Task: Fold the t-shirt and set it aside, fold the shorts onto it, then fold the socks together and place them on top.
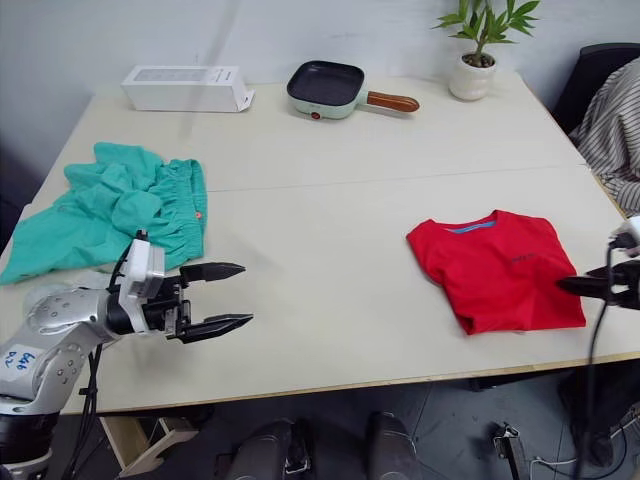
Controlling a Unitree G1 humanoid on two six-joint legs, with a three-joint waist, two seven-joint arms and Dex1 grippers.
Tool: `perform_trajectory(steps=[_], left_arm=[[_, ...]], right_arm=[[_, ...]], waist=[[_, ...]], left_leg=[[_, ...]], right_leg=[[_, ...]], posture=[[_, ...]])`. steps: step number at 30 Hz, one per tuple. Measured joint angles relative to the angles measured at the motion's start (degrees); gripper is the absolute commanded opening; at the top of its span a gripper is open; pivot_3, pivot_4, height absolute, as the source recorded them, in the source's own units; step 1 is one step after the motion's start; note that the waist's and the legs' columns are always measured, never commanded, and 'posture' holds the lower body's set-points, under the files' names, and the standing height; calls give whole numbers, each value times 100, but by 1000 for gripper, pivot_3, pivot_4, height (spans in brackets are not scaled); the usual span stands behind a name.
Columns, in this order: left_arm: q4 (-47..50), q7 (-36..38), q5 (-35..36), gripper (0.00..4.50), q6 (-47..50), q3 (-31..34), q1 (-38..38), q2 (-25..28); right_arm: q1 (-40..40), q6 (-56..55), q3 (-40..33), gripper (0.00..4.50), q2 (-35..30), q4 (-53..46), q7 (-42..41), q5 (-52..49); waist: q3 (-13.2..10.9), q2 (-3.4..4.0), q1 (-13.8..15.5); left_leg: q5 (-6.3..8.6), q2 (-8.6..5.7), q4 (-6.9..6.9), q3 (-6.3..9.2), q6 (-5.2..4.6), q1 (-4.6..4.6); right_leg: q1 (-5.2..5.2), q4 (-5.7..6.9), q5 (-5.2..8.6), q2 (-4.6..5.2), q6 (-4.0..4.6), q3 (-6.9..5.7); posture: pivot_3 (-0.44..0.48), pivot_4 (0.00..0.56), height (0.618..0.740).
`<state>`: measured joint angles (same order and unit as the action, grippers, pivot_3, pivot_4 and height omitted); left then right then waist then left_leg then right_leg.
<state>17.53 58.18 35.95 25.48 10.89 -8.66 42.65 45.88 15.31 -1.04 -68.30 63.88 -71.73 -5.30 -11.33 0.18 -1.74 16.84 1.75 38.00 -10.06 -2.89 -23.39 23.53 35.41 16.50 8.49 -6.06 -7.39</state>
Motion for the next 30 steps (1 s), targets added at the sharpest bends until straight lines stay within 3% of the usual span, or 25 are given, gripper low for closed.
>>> perform_trajectory(steps=[3,7,13,17,19,25,30], left_arm=[[-87,3,-32,4500,-58,143,67,40],[-430,-79,-168,4500,-241,392,157,79],[-719,-144,-271,4500,-441,603,327,77],[-869,-109,-377,4500,-682,732,481,86],[-931,-107,-441,4500,-810,900,638,107],[-1350,-381,-815,4500,-1540,1820,1446,88],[-1731,-778,-923,4500,-2033,3175,2737,-302]], right_arm=[[35,-997,-210,4462,-268,-265,-289,-10],[89,-1729,-679,4462,-167,-922,-83,-250],[-1115,-1105,-1076,4462,844,-3449,158,-1085],[-1856,-531,-1063,4462,1720,-4808,671,-1496],[-2000,-425,-1035,4462,2029,-5384,909,-1571],[-2733,-656,-777,4462,2819,-6563,1310,-1613],[-3654,-1323,-810,4462,3073,-6849,1399,-1554]], waist=[[-2,2,-102],[-2,3,-181],[0,-4,-93],[-15,29,-147],[-17,30,-119],[-22,9,242],[-14,-7,247]], left_leg=[[-10,11,-2,-11,-8,11],[-13,19,-2,-15,1,18],[-12,11,-9,19,-4,5],[-194,-224,-201,385,-61,7],[-238,-293,-210,492,-68,-6],[-211,-293,-180,482,-49,-4],[-192,-288,-186,457,-43,-1]], right_leg=[[-2,4,1,-7,1,6],[2,13,3,-6,6,8],[-20,13,4,4,7,23],[-216,-53,9,180,-40,-361],[-251,-45,34,223,-83,-444],[-255,-87,33,204,-96,-312],[-238,-88,31,197,-101,-276]], posture=[[0,150,740],[0,150,740],[0,150,740],[0,150,740],[0,150,740],[0,150,740],[0,150,740]])
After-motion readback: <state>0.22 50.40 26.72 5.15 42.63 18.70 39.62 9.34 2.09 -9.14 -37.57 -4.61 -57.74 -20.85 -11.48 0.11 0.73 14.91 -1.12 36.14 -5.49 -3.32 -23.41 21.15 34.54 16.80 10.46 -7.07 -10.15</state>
